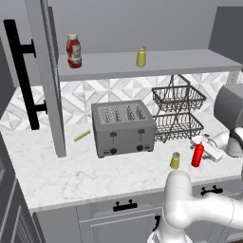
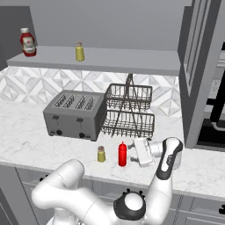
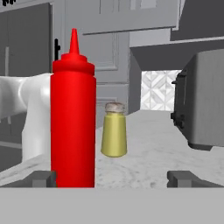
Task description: Put the shaker and condiment bottle from the counter next to their counterparts in the cabinet.
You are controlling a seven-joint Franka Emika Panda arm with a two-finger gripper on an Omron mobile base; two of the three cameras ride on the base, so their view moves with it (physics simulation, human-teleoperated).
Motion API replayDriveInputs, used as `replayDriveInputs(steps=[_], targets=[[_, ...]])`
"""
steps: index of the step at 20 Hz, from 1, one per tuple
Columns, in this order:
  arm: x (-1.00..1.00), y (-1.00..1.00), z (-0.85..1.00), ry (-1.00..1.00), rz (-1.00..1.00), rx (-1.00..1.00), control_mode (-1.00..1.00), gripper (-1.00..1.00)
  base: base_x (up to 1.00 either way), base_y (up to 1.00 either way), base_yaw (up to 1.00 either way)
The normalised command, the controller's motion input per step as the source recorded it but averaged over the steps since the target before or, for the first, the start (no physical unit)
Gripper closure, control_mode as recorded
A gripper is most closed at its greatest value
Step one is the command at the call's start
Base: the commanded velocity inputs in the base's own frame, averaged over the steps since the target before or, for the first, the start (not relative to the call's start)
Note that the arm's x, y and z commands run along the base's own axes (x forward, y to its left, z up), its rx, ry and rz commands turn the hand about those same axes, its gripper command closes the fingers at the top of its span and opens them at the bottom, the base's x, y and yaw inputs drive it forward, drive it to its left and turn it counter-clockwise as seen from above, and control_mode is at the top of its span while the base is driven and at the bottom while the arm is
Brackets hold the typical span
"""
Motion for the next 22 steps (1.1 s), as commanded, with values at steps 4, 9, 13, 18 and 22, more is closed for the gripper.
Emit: replayDriveInputs(steps=[4, 9, 13, 18, 22], targets=[[0.00, 0.03, 0.00, 0.01, -0.03, 0.00, -1.00, -1.00, 0.00, 0.00, 0.00], [0.00, 0.07, -0.01, 0.02, -0.04, 0.00, -1.00, -1.00, 0.00, 0.00, 0.00], [-0.03, 0.11, -0.02, 0.02, -0.06, 0.00, -1.00, -1.00, 0.00, 0.00, 0.00], [-0.01, 0.12, -0.02, 0.00, -0.06, 0.00, -1.00, -1.00, 0.00, 0.00, 0.00], [-0.01, 0.14, -0.01, 0.00, -0.07, 0.00, -1.00, -1.00, 0.00, 0.00, 0.00]])
